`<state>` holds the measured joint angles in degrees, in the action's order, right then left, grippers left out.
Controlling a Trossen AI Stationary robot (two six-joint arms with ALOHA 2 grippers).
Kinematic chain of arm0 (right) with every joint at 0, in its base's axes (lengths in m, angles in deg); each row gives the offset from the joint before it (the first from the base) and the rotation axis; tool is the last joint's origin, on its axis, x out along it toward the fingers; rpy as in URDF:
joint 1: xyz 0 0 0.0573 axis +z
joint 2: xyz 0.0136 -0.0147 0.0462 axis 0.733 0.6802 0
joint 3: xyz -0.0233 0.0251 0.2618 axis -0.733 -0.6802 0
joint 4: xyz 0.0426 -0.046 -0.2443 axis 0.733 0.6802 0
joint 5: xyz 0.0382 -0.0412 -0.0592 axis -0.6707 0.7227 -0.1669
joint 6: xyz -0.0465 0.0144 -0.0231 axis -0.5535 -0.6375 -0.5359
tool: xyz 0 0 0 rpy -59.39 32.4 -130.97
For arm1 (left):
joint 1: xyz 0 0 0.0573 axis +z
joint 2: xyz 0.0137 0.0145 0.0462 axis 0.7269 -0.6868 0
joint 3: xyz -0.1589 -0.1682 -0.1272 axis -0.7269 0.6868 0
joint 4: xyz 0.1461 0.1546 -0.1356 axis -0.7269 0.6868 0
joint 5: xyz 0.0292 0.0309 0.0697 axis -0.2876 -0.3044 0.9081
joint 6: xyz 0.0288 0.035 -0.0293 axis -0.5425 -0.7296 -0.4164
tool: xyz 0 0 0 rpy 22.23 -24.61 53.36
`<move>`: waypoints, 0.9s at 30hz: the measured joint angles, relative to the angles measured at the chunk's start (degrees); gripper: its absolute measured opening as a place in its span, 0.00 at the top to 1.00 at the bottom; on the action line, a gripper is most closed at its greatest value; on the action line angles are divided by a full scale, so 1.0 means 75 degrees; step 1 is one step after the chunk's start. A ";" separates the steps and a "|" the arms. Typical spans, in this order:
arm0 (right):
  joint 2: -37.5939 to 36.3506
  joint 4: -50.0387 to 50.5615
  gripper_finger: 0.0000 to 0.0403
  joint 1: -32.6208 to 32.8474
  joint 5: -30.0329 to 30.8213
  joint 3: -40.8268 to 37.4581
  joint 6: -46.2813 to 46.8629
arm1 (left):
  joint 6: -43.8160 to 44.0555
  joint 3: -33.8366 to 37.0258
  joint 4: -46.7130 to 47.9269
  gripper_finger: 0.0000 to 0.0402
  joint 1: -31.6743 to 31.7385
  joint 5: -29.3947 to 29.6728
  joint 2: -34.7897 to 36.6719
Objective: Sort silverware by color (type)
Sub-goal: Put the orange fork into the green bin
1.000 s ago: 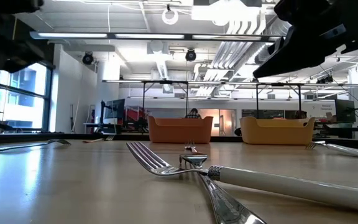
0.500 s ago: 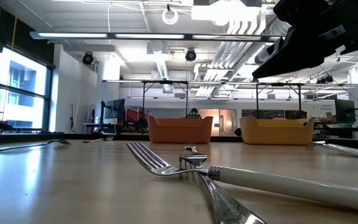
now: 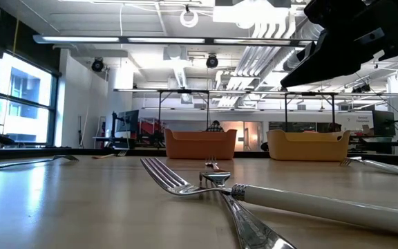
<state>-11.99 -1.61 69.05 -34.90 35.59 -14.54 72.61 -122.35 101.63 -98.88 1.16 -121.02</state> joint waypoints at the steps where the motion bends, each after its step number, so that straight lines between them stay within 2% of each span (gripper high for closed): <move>1: 0.0000 0.0003 1.00 0.0000 0.0002 0.0000 0.0000 | -0.0082 0.0000 0.0000 0.52 0.0000 -0.0054 -0.0026; 6: 0.0000 0.0003 1.00 0.0002 0.0001 0.0000 0.0001 | -0.0159 0.0000 0.0001 0.54 0.0000 -0.0103 -0.0179; 10: 0.0000 0.0003 1.00 0.0002 0.0000 0.0000 0.0003 | -0.0164 -0.0006 0.0022 0.61 0.0003 -0.0072 -0.0212; 22: 0.0000 0.0006 1.00 0.0003 0.0000 0.0000 0.0005 | -0.0820 0.0006 0.0354 0.97 0.0233 -0.0455 -0.0088; 27: 0.0000 0.0024 1.00 0.0001 0.0000 0.0000 0.0006 | -0.1264 0.0006 0.0347 0.99 0.0562 -0.0312 0.0264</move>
<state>-11.99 -1.43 69.06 -34.89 35.59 -14.50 63.13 -122.31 104.24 -94.66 -1.18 -119.04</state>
